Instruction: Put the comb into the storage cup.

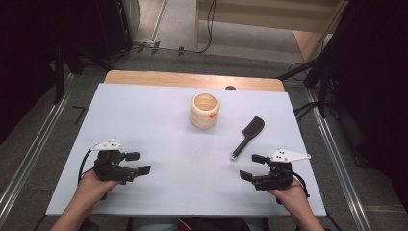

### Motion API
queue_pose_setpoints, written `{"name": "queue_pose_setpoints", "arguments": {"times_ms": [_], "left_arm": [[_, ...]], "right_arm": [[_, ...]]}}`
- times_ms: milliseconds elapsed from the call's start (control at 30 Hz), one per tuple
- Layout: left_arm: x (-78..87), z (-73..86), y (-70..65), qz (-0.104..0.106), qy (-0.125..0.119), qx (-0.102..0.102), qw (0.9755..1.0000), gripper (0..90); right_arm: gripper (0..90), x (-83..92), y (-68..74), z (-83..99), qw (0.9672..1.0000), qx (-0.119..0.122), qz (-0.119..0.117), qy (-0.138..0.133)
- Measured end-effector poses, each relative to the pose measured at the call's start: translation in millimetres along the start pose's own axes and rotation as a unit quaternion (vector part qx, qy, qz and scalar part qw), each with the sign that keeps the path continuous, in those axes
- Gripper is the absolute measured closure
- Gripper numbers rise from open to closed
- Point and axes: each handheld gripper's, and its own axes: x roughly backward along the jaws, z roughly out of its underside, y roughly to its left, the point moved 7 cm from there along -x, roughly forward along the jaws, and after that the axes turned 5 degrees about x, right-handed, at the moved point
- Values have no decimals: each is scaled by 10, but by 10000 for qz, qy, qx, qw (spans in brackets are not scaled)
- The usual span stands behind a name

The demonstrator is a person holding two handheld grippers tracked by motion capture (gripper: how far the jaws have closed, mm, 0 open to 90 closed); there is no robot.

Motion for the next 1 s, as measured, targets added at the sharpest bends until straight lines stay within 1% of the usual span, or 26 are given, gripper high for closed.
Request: {"name": "queue_pose_setpoints", "arguments": {"times_ms": [200,467,567,1000], "left_arm": [[-3,1,5,9,14,3,10000,194],[7,8,8,0,26,18,10000,194],[7,8,9,1,9,32,10000,194],[6,7,16,10,17,35,10000,194]], "right_arm": [[120,1,-1,-5,10000,28,14,-32],[119,0,-3,-7,10000,7,-12,-32],[119,-5,1,-8,10000,-40,-22,-19],[120,-11,-1,-2,10000,-31,-33,-8]]}}
